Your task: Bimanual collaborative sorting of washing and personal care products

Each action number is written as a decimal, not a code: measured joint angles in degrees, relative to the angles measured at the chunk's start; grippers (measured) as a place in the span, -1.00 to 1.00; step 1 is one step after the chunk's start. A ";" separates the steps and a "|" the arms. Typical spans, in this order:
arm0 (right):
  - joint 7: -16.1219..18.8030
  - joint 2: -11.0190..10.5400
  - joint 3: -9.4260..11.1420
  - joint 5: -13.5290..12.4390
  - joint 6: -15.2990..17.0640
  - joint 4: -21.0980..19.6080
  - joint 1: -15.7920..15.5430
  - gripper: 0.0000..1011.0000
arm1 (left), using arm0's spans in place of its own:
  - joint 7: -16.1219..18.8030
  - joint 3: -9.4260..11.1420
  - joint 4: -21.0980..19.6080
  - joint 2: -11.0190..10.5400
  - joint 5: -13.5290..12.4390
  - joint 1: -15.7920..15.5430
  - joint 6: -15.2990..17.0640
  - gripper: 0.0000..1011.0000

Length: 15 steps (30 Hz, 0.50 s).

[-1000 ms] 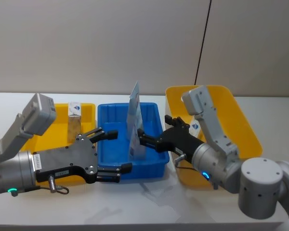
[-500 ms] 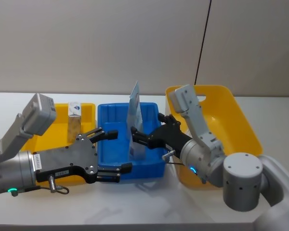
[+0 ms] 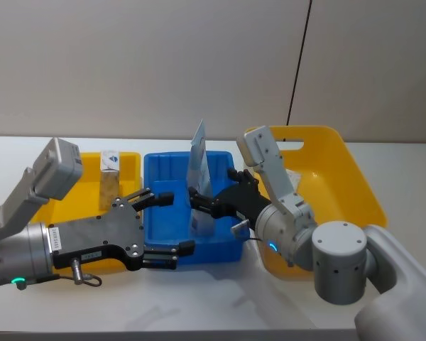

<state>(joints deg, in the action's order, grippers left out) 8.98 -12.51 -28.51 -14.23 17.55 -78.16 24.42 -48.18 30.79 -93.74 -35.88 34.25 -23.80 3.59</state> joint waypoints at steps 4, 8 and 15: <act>-0.06 0.56 -0.09 0.42 -0.44 1.52 0.66 0.98 | 0.00 0.00 0.00 0.00 0.00 0.00 0.00 0.98; -0.08 1.25 -0.13 0.91 -1.10 3.36 1.59 0.98 | 0.00 0.00 0.00 0.00 0.00 0.00 0.00 0.98; -0.01 2.06 -0.17 1.48 -1.99 5.59 2.59 0.98 | 0.00 0.00 0.00 0.00 0.00 0.00 0.00 0.98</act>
<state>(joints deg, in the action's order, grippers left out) 8.97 -10.44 -28.67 -12.74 15.56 -72.57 27.01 -48.18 30.79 -93.74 -35.88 34.25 -23.80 3.59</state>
